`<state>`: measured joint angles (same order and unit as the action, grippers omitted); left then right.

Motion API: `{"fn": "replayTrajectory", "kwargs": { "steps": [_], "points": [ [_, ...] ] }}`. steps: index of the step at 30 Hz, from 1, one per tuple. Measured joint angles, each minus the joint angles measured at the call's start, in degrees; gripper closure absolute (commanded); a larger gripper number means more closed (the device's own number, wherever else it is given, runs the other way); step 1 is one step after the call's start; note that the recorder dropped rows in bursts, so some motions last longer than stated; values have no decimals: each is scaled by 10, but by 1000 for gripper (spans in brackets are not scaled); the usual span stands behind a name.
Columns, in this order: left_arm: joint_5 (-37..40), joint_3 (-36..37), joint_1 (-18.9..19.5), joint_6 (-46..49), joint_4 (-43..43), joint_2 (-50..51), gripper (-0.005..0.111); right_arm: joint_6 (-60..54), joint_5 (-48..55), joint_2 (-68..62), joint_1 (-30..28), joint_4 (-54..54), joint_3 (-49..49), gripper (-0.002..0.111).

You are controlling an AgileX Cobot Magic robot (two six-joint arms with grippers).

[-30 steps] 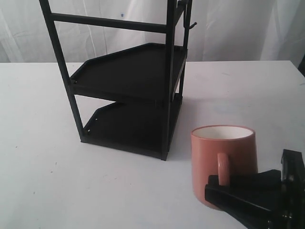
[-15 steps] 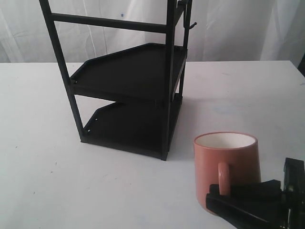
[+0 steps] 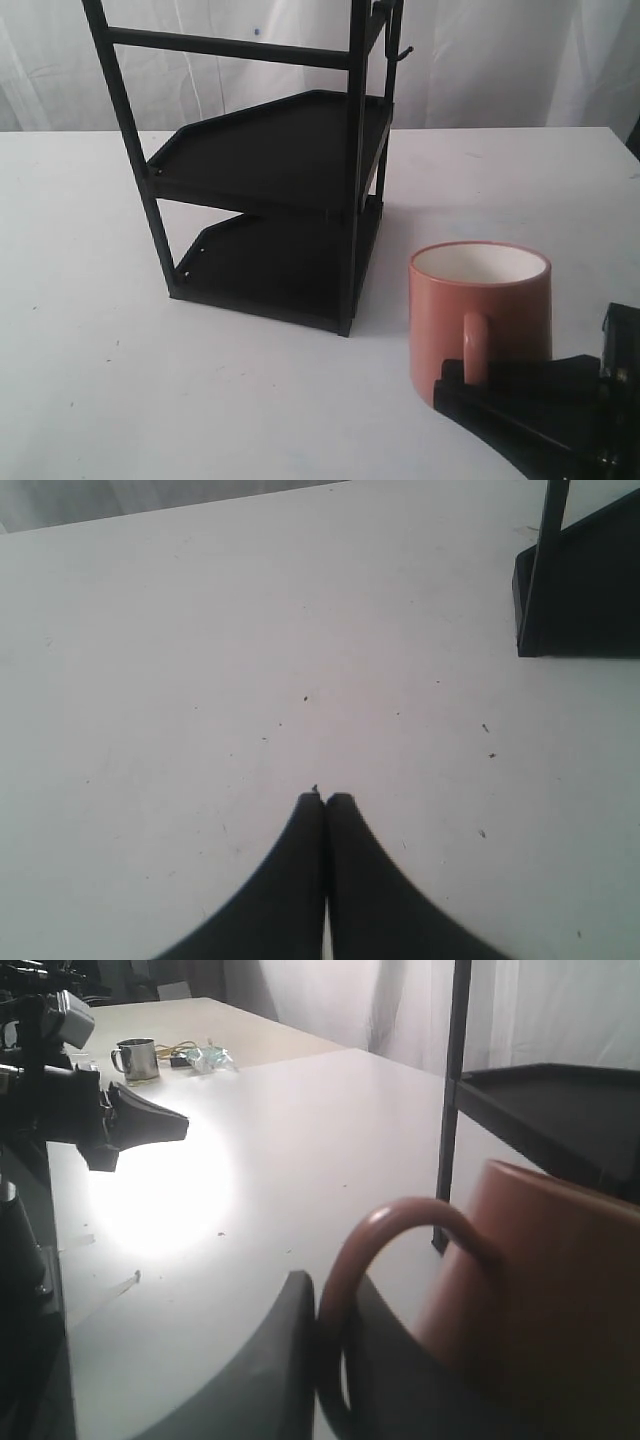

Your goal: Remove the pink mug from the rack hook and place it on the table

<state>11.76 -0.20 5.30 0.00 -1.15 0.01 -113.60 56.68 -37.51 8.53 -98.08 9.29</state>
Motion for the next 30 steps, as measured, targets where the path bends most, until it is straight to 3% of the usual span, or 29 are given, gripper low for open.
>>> {"fn": "replayTrajectory", "kwargs": {
  "steps": [30],
  "points": [
    [-21, 0, 0, -14, 21, 0, 107, -9, 1, -9, 0, -5, 3, 108]
  ]
}}
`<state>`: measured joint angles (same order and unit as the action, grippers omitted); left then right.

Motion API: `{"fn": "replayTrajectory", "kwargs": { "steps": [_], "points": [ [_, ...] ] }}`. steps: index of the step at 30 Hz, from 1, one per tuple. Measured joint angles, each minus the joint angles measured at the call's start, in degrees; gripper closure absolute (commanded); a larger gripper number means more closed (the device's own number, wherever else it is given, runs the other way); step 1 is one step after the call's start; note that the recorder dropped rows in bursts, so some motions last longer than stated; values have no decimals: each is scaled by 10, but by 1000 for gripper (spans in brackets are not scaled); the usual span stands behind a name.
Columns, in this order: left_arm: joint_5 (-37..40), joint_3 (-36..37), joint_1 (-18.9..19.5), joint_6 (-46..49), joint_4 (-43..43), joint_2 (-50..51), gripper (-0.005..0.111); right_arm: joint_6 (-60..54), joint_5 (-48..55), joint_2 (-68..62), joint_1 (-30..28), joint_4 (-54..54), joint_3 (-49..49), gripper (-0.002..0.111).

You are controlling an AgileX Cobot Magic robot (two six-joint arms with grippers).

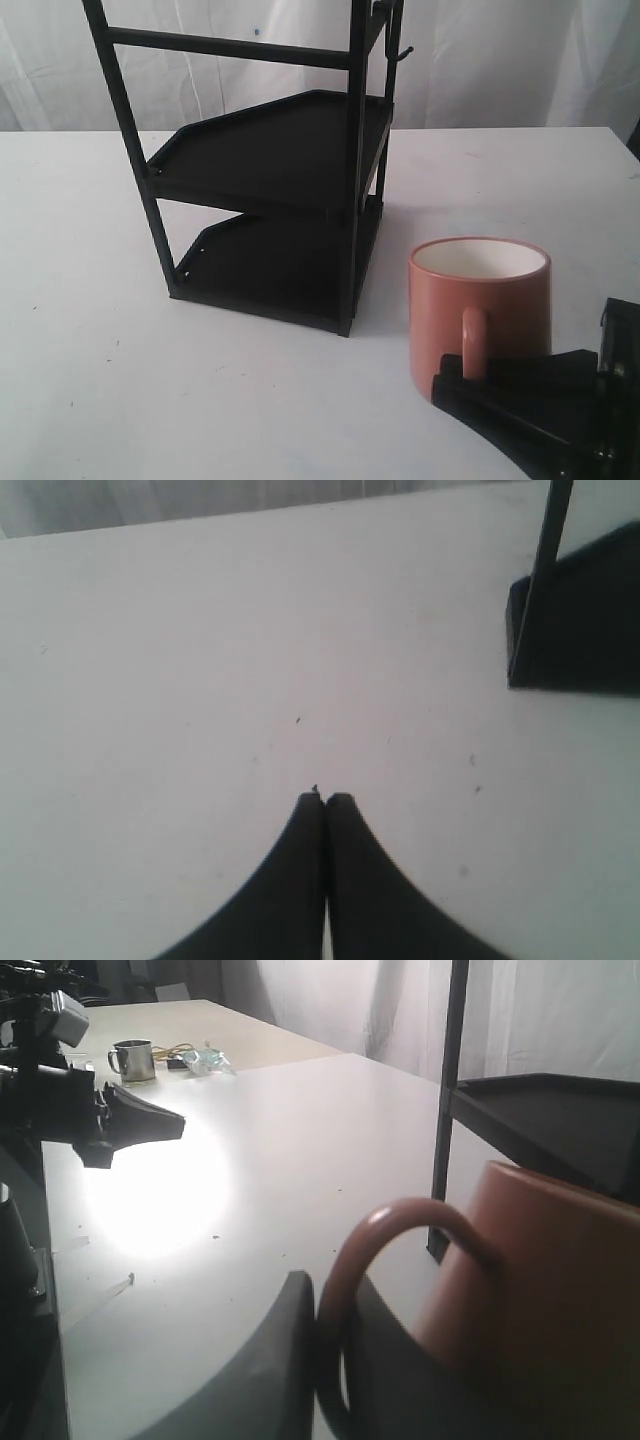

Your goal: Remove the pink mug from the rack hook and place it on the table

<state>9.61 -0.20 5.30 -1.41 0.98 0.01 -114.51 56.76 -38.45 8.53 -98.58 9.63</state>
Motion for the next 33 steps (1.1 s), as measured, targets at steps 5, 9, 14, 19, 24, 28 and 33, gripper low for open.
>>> {"fn": "replayTrajectory", "kwargs": {
  "steps": [5, 9, 14, 19, 24, 28, 33],
  "points": [
    [-85, 0, 0, -99, 124, 0, 107, 0, 4, -7, 0, 0, 0, 108],
    [-126, 0, 0, -221, 202, 0, 107, 0, 4, -7, 0, 0, 0, 108],
    [-6, -86, -19, -283, 222, 0, 107, 0, 5, -7, 0, 0, 0, 108],
    [124, -245, -51, -35, 314, 3, 107, 5, 5, -7, 0, 0, 0, 108],
    [326, -351, -57, 175, 415, 89, 107, 13, 6, -7, 0, 0, 0, 108],
    [410, -383, -59, 308, 483, 195, 100, 21, 11, -7, 0, 0, 0, 108],
    [423, -407, -59, 461, 565, 321, 74, 39, 54, -7, 0, 14, 0, 108]
  ]
}}
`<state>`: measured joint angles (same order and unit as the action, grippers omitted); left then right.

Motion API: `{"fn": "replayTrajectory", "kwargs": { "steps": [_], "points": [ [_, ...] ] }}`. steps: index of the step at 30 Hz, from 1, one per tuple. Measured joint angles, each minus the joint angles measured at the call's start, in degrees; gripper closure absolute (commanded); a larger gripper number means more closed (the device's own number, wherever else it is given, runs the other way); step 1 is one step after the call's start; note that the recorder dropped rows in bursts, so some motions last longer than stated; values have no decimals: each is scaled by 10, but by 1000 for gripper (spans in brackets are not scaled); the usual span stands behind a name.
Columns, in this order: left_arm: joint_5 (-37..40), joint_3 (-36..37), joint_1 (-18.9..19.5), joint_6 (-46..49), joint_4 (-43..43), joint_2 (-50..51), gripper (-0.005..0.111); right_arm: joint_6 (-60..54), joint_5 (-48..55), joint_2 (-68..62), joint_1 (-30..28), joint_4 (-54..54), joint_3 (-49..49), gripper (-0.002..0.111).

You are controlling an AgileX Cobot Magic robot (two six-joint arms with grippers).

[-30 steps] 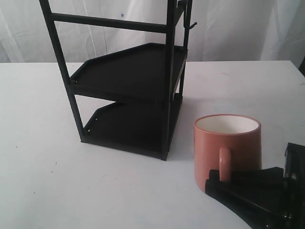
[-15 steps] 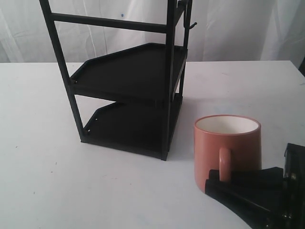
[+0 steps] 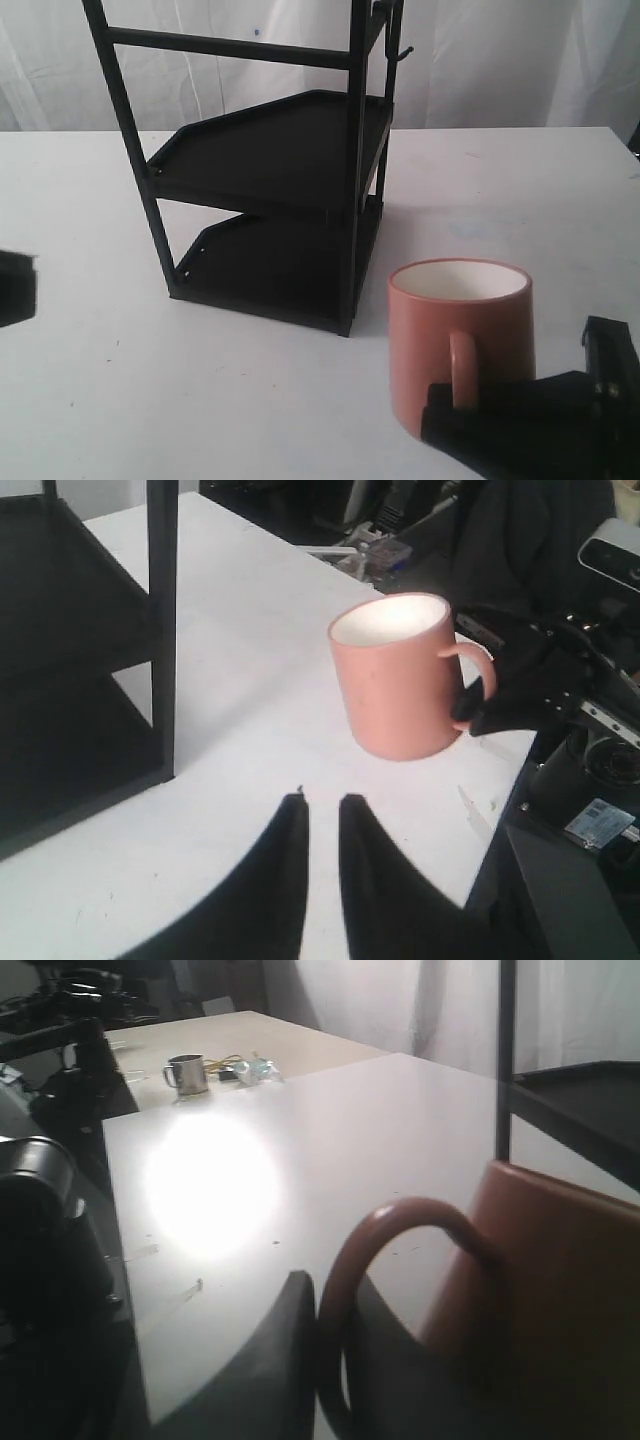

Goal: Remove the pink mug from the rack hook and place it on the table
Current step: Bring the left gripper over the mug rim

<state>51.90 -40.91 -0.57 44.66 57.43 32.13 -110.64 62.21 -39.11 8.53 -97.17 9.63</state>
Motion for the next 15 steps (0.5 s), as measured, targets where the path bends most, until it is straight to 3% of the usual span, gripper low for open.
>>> {"fn": "replayTrajectory", "kwargs": {
  "steps": [5, 10, 15],
  "points": [
    [20, -17, 0, 163, 74, 115, 47, 2, 28, 0, 0, 14, 0, 108],
    [61, -39, -30, 307, 160, 217, 44, 3, 29, 0, 0, 14, 0, 108],
    [54, -80, -94, 408, 177, 314, 44, 5, 33, 0, 0, 15, 0, 108]
  ]
}}
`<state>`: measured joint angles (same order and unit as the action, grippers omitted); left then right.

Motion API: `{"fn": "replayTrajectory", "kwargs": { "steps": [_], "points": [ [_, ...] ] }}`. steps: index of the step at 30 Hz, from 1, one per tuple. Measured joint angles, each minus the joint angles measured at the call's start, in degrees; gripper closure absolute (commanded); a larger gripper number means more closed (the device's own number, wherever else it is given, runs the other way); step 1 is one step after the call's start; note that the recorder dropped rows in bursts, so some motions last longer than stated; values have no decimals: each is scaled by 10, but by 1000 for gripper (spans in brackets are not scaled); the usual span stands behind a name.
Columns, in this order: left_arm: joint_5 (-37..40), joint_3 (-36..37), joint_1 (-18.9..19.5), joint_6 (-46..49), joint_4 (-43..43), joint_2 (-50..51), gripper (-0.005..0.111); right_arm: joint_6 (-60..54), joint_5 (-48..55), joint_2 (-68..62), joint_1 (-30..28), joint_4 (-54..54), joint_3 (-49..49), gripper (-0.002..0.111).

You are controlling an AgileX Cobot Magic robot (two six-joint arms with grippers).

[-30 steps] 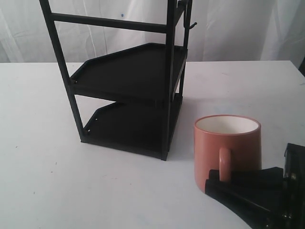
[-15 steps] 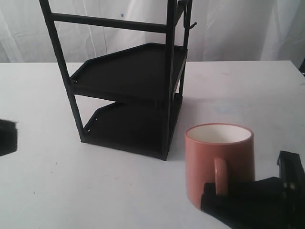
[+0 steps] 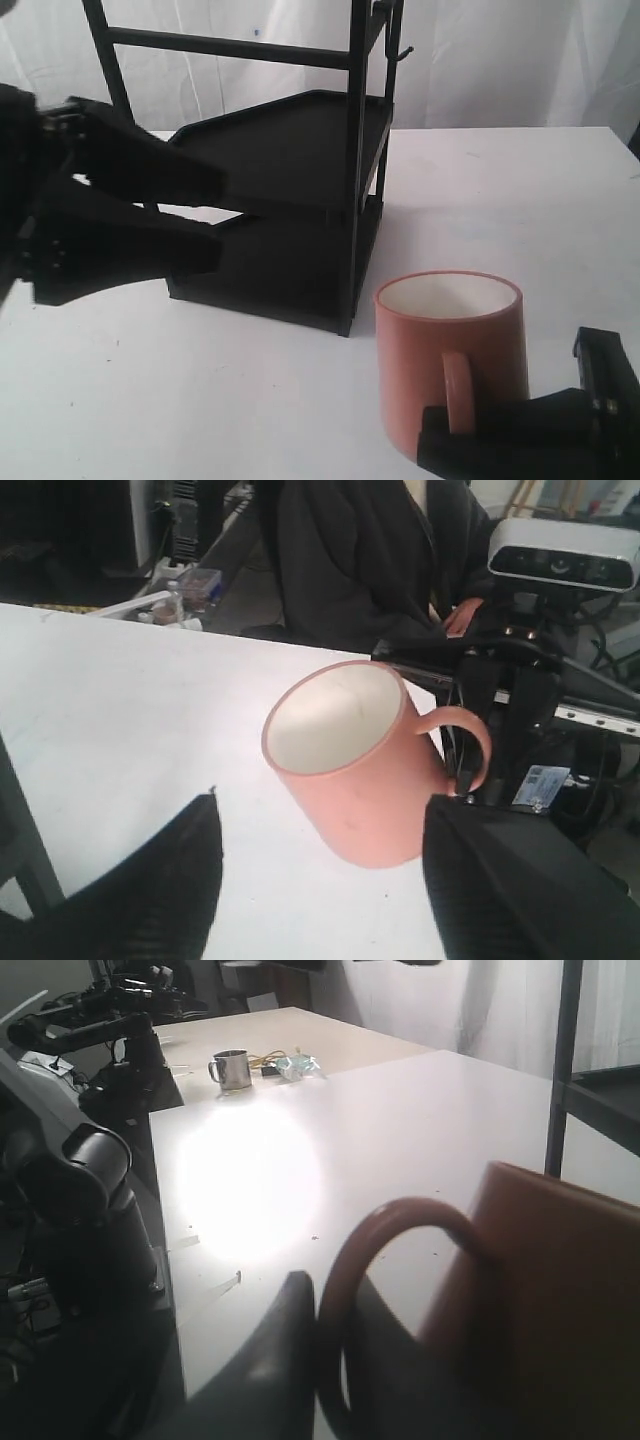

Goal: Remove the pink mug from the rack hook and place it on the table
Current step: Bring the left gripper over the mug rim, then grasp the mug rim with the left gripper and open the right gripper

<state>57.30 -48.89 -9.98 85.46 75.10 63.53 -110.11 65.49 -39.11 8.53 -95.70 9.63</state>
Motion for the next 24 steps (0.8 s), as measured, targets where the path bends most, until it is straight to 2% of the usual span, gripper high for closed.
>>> {"fn": "replayTrajectory", "kwargs": {
  "steps": [8, 11, 24],
  "points": [
    [-35, -55, -86, 60, 1, 108, 44, 0, 1, 0, 0, 0, 0, 108],
    [-36, -90, -134, 84, -19, 144, 41, 0, 0, 0, 0, 1, 0, 108],
    [-24, -195, -211, 95, -97, 268, 42, 1, -2, 0, 0, 8, 0, 108]
  ]
}}
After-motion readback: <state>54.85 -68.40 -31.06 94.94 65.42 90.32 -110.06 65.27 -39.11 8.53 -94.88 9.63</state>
